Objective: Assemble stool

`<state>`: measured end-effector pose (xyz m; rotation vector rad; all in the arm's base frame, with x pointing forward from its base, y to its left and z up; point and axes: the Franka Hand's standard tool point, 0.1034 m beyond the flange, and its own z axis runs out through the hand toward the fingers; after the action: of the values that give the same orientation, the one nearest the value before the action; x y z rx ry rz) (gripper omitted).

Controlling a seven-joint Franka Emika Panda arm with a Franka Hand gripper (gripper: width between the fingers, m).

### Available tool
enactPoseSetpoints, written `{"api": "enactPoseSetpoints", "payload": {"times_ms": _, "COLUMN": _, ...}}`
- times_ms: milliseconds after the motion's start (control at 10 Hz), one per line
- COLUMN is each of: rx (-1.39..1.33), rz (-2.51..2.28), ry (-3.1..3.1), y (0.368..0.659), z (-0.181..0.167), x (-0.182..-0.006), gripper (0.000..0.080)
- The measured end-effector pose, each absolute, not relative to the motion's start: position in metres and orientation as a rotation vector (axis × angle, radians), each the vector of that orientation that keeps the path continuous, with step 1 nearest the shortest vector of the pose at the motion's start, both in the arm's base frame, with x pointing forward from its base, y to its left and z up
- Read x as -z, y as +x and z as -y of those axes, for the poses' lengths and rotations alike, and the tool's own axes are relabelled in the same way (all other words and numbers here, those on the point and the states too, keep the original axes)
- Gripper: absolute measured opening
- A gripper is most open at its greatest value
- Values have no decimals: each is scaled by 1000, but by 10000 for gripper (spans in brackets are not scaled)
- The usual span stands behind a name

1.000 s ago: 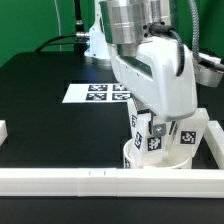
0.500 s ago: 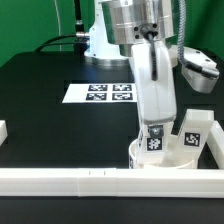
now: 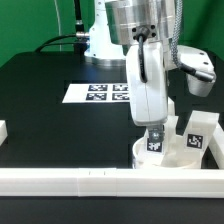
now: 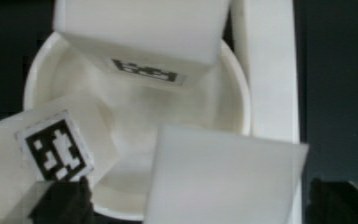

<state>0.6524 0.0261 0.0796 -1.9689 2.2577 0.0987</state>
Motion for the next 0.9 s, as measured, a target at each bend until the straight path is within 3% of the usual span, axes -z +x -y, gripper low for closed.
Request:
{"api": "enactPoseSetpoints", "payload": {"times_ms": 400, "rx": -78, "rz": -2175, "ry": -2024, "y": 658, "z": -26, "x": -102, "gripper": 649}}
{"api": "enactPoseSetpoints", "payload": {"times_ms": 900, "rx": -63, "rz": -1794, "ry": -2415, "y": 654, "z": -28, "x": -100, "gripper": 649}}
